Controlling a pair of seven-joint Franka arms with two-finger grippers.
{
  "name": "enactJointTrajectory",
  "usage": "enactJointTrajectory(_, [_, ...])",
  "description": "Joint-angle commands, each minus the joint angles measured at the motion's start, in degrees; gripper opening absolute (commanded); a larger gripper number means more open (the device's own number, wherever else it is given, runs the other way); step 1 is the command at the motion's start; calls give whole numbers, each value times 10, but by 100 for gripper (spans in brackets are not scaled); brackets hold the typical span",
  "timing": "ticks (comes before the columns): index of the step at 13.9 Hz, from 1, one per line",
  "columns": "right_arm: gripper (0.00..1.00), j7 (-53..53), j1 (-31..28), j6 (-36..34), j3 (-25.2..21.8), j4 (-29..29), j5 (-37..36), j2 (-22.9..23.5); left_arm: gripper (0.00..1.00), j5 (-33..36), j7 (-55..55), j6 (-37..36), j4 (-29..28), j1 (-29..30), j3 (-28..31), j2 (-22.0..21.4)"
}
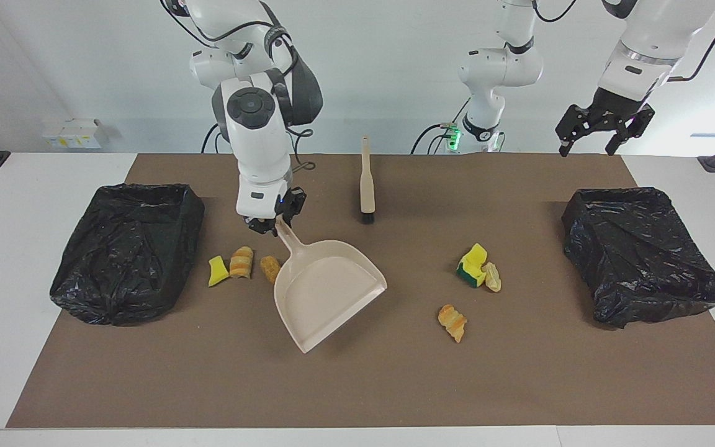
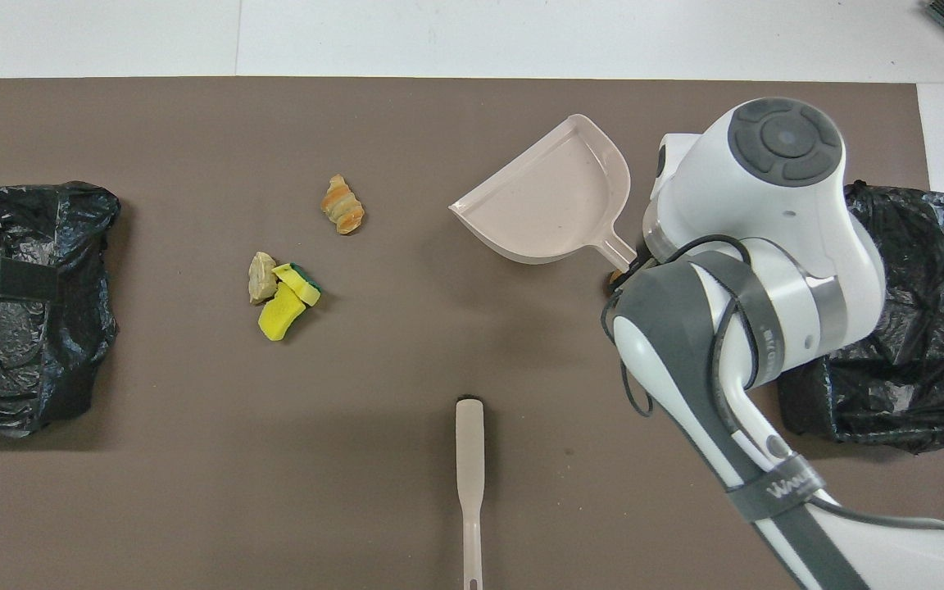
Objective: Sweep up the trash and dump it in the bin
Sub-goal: 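Drag the dustpan toward the bread pieces near the right bag, then reach the left gripper to the beige brush handle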
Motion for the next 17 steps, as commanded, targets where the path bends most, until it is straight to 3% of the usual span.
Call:
enactJointTrajectory(1, [0,-147,-22,-12,5,-9,-1,-18,100,-5,1,-17,-3,-4,-6,-7])
enactJointTrajectory(3, [0,-217,-26,-10,3,-10,-8,-18,100,-8,-31,-20,-9,-27,-23,-12])
enactJointTrajectory(4, [0,-227,-34,-9,4,-12,-15,-18,100,-9,-73,-13,-39,-38,-30,-29])
enactJointTrajectory(9, [0,-346,-40,24,4,-20,-52,-17,100,-49,-234,2,-126,-179,-33,-45])
enactJointTrajectory(13, [0,-402,-39,64,4,-53,-62,-21,100,-57,-335,150,-288,-301,-33,-88])
enactJointTrajectory(17, [0,-408,-35,76,5,-91,-62,-26,100,-57,-411,264,-380,-421,-33,-60])
